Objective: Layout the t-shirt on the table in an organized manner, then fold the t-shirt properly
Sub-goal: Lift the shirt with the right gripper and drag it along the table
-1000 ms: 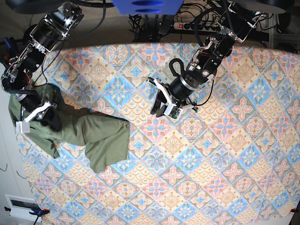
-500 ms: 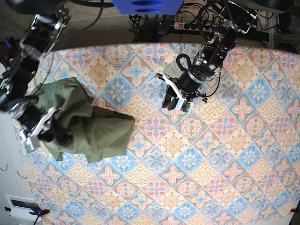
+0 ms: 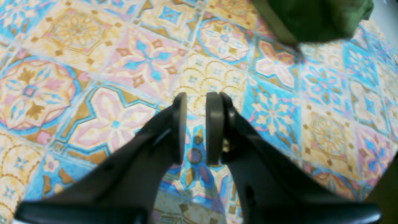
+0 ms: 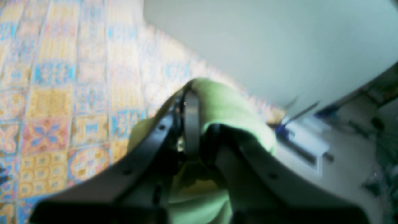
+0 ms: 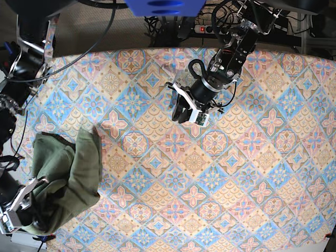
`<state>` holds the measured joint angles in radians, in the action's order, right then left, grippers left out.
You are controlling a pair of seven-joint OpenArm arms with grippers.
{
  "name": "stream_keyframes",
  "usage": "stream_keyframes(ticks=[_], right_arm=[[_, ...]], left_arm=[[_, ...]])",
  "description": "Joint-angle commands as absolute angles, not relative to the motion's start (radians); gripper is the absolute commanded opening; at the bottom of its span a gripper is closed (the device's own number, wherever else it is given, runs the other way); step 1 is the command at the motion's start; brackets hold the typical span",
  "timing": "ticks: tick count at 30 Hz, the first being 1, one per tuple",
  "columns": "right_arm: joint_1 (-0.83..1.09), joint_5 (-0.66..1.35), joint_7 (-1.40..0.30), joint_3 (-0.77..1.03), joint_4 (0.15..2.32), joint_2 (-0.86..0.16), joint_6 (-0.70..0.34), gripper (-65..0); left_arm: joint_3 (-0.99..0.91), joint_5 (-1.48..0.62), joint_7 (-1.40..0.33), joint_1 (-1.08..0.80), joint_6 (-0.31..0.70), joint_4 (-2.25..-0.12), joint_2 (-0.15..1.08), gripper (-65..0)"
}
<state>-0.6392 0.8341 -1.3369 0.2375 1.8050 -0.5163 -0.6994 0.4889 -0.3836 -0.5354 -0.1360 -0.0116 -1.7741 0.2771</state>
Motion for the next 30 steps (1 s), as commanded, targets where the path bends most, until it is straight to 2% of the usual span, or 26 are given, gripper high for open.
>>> stream_keyframes(ticks=[1,5,7,13,18,22,24,26,29,30], right_arm=[[-0.69,0.875,-1.305,0.246,1.819,-0.538,-0.698,-63.5],[-0.723,1.004,-1.313,0.325,1.816,-0.538,-0.698,-63.5],[-0.722,1.003,-1.308,0.343,1.79,-0.539,-0.698,-63.5],[-0.714,0.998,-1.316,0.294,1.77,-0.539,-0.698,-63.5],[-0.671,1.038,-1.345,0.229,1.842,-0.541,-0.698,-63.5],[-0.615,1.165,-1.38,0.116,1.853,-0.53,-0.698,-63.4],[-0.604,1.112,-1.354,0.068,1.856,-0.522,-0.698,-63.5],[-0.607,0.963,-1.32,0.051,1.828,-0.515,-0.698,-63.5],[-0.605,0.987,-1.348,-0.001,1.877,-0.501,-0.698,-63.5],[-0.611,0.937,-1.325,0.001,1.88,-0.507,-0.698,-63.5]], left_arm=[[0.487,-0.367,-0.516,-0.128,-0.008,-1.779,0.265,-54.1],[0.487,-0.318,-0.516,-0.13,-0.008,-1.758,0.237,-54.2],[0.487,-0.32,-0.516,-0.131,-0.008,-1.758,0.231,-54.2],[0.489,-0.32,-0.516,-0.105,-0.008,-1.744,0.222,-54.2],[0.493,-0.318,-0.515,-0.087,-0.008,-1.715,0.14,-54.2],[0.513,-0.318,-0.515,-0.039,-0.008,-1.653,0.064,-54.2],[0.521,-0.318,-0.515,-0.018,-0.008,-1.627,0.045,-54.2],[0.521,-0.318,-0.515,-0.012,-0.008,-1.624,0.044,-54.2],[0.521,-0.318,-0.515,-0.01,-0.008,-1.623,0.042,-54.2],[0.521,-0.318,-0.515,-0.01,-0.008,-1.621,0.041,-54.2]])
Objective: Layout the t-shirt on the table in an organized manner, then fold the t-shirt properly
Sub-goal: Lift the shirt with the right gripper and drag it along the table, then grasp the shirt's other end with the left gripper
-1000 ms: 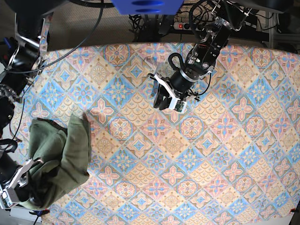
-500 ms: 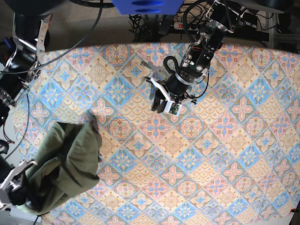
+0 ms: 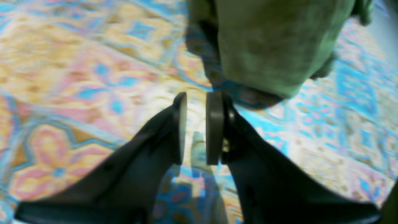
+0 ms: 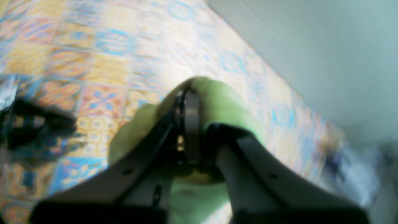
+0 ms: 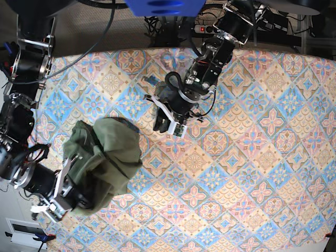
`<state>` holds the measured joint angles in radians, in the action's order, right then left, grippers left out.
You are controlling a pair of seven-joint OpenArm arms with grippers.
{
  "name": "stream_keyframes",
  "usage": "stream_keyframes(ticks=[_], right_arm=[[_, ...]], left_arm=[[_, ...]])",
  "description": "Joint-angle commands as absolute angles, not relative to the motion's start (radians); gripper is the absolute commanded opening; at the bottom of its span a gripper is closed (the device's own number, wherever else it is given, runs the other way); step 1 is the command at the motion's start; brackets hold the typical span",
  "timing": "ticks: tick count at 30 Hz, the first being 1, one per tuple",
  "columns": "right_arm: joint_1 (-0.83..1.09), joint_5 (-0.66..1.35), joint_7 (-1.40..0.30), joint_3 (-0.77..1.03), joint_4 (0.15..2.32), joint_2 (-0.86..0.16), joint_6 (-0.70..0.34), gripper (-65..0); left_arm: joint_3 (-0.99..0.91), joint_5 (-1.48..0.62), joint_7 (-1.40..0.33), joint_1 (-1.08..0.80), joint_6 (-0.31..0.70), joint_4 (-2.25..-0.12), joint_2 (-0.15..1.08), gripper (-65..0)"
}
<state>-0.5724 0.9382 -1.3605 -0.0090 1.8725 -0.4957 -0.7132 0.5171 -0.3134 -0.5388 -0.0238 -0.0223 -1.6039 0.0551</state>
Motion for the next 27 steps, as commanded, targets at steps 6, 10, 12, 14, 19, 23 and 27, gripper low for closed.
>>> stream_keyframes(ticks=[6,10,12,14,19,23,27], right_arm=[[-0.662,0.832,-1.285,0.018,1.893,-0.501,-0.698,-63.6],[-0.657,0.7,-1.158,0.168,1.868,-0.492,-0.698,-63.6],[-0.657,0.67,-1.171,0.097,1.831,-0.458,-0.698,-63.6],[-0.645,0.733,-1.23,0.059,1.894,-0.46,-0.698,-63.6],[-0.599,0.638,-1.221,0.088,1.96,-0.45,-0.698,-63.6],[-0.595,0.38,-1.095,0.047,1.89,-0.432,-0.639,-63.6],[-0.593,0.423,-1.089,0.015,1.89,-0.432,-0.698,-63.6]], left_arm=[[0.519,-0.318,-0.516,0.002,-0.008,-1.62,0.044,-54.2],[0.519,-0.318,-0.515,0.01,-0.008,-1.6,0.03,-54.2],[0.521,-0.321,-0.515,0.008,-0.008,-1.603,0.054,-54.2],[0.521,-0.321,-0.515,0.016,-0.008,-1.598,0.056,-54.2],[0.521,-0.325,-0.516,0.028,-0.008,-1.577,0.054,-54.2],[0.518,-0.321,-0.515,-0.004,-0.008,-1.626,0.074,-54.2],[0.544,-0.323,-0.515,0.028,-0.008,-1.618,0.082,-54.2]])
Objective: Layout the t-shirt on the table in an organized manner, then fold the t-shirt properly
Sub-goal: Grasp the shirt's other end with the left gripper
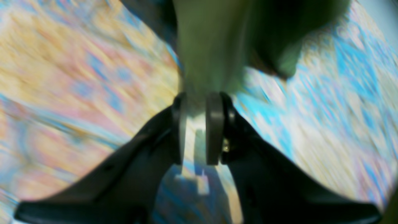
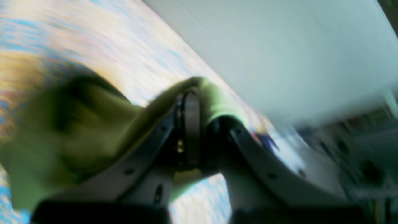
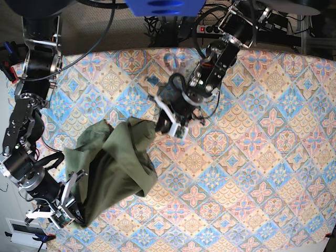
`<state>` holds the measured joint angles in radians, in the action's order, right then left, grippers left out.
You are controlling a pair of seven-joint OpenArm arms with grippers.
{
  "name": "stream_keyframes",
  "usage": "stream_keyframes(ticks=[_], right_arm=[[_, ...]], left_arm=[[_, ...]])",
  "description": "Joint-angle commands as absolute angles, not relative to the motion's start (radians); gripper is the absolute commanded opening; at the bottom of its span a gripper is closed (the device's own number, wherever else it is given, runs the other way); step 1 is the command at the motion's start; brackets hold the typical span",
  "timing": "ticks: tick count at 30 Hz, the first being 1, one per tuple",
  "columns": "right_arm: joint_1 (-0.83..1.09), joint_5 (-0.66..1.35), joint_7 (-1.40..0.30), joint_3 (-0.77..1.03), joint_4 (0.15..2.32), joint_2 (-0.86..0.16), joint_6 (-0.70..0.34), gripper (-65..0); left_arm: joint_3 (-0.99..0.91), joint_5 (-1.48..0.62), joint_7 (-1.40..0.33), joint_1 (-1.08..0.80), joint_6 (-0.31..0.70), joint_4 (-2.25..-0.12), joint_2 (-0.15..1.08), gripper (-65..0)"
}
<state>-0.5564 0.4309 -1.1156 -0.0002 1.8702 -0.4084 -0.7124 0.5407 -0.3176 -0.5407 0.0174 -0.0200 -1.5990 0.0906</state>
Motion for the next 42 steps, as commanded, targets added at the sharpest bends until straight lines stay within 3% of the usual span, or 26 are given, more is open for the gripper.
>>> stream_keyframes(ticks=[1,8,15,24,28,33,42], right_arm=[[-0.593,0.427,-1.089,0.015,1.903,-0.432,-0.698,-63.6],[-0.55,0.627,-1.139,0.185,1.954,-0.415,-0.698,-64.2],[-0.544,0.628,-1.141,0.194,1.946,-0.403,-0.698,-64.2],[-0.472,0.636,-1.142,0.202,1.954,-0.403,-0.698,-64.2],[-0.466,0.636,-1.142,0.202,1.954,-0.403,-0.698,-64.2],[-0.466,0.636,-1.142,0.203,1.954,-0.404,-0.698,-64.2],[-0.466,0.636,-1.142,0.223,1.954,-0.404,-0.698,-64.2]], left_arm=[[0.55,-0.32,-0.515,0.028,-0.008,-1.618,0.076,-54.2],[0.555,-0.323,-0.515,0.004,-0.008,-1.638,0.093,-54.2],[0.553,-0.346,-0.513,0.044,-0.008,-1.635,0.084,-54.2],[0.558,-0.518,-0.519,0.177,-0.005,-1.497,-0.042,-52.6],[0.616,-0.602,-0.521,0.223,-0.007,-1.44,-0.067,-37.5],[0.68,-0.621,-0.599,0.225,-0.007,-1.438,-0.07,-26.1],[0.696,-0.618,-0.596,0.243,-0.007,-1.333,-0.068,-24.8]])
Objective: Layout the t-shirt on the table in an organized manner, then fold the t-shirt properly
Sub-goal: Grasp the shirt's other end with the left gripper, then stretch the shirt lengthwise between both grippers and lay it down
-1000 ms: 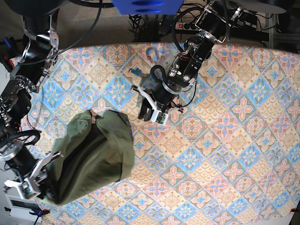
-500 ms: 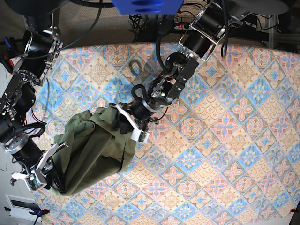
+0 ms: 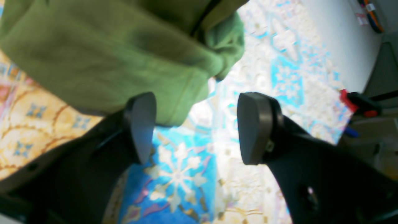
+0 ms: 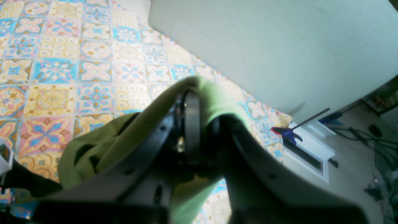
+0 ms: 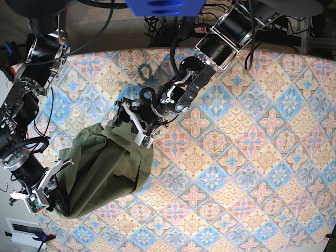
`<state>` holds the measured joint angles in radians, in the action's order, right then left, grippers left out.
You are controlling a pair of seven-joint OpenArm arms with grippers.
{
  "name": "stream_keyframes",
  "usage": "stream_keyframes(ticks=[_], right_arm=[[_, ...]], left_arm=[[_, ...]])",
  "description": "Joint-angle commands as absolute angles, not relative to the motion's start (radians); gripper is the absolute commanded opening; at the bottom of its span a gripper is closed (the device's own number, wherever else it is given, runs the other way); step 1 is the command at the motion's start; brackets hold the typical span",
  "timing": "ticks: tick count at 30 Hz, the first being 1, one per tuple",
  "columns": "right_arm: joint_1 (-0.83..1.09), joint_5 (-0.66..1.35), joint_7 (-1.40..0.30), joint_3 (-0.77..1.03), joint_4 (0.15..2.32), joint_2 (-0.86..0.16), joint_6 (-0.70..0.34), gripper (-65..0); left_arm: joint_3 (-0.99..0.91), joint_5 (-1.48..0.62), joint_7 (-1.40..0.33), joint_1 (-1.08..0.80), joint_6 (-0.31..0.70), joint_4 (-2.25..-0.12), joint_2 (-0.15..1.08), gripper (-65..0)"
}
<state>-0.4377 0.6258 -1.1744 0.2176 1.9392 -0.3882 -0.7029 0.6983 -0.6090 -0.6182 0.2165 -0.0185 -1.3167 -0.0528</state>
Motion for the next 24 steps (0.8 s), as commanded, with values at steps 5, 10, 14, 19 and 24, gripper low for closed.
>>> stream_keyframes(ticks=[5,10,14,19,24], right_arm=[[-0.466,0.636,-1.142,0.223,1.954,-0.404,-0.698,-64.2],[-0.466,0.674,-1.144,0.228,1.954,-0.404,-0.698,-64.2],[-0.464,0.722,-1.168,0.282,1.954,-0.404,-0.698,-64.2],[-0.464,0.728,-1.173,0.314,1.954,-0.407,-0.698,-64.2],[-0.387,0.73,-1.173,0.394,1.954,-0.407,-0.698,-64.2]], left_arm=[[0.697,-0.618,-0.533,0.298,-0.008,-1.221,-0.074,-24.8],[0.702,-0.619,-0.492,0.364,-0.008,-1.043,-0.127,-24.8],[0.704,-0.618,-0.492,0.412,-0.007,-0.949,-0.153,-36.1],[0.633,-0.625,-0.495,0.415,-0.01,-0.977,-0.094,-65.0],[0.527,-0.625,-0.499,0.338,-0.01,-1.253,0.053,-65.0]])
